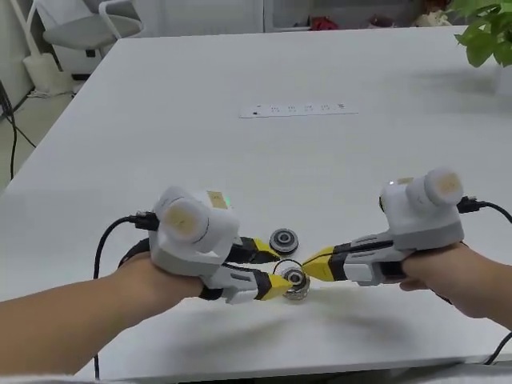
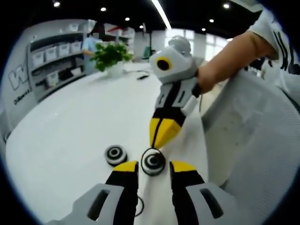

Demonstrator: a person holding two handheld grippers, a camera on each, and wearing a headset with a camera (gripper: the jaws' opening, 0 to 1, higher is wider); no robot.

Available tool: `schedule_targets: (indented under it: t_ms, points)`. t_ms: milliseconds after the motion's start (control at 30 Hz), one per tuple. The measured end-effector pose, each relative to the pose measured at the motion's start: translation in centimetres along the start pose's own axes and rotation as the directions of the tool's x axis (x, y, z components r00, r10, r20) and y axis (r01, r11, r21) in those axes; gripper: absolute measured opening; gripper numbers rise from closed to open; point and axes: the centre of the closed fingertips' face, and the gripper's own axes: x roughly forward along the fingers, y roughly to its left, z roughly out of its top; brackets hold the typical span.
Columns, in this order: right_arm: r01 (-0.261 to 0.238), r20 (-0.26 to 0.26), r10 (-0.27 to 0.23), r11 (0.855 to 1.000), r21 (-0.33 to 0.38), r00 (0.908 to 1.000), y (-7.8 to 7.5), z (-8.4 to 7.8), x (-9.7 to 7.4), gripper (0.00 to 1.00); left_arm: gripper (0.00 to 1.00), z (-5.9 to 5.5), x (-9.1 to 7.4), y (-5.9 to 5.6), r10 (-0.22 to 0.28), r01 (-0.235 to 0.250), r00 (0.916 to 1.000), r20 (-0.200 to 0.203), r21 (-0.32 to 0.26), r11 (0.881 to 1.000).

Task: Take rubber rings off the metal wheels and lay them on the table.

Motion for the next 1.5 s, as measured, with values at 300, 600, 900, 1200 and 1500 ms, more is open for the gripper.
schedule_targets:
  t_ms: [300, 600, 900, 1200, 1500]
  points:
    - [-0.020, 0.015, 0.020, 1.000, 0.000, 0.9997, 0.6, 0.9, 0.3, 0.00, 0.37, 0.3, -2.0, 0.5, 0.021, -0.021, 0.9989, 0.042, -0.013, 1.000]
    - [-0.037, 0.016, 0.037, 0.999, -0.004, 0.9992, 1.2, 1.4, 1.2, 0.00, 0.45, -0.3, -3.7, 0.6, 0.038, -0.036, 0.9973, 0.063, -0.022, 0.999]
    - [-0.056, 0.006, 0.056, 0.998, -0.012, 0.9984, 1.6, 1.6, 3.0, 0.00, 0.51, -1.5, -5.2, 1.6, 0.082, -0.078, 0.9942, 0.070, -0.062, 0.995]
    - [-0.040, -0.013, 0.040, 0.999, -0.012, 0.9991, 1.2, 1.1, 4.4, 0.00, 0.53, -2.6, -5.9, 1.7, 0.103, -0.098, 0.9929, 0.058, -0.086, 0.992]
    - [-0.020, -0.035, 0.020, 1.000, -0.015, 0.9992, 0.8, 0.4, 5.2, 0.00, 0.53, -3.1, -5.8, 1.7, 0.110, -0.106, 0.9929, 0.046, -0.087, 0.991]
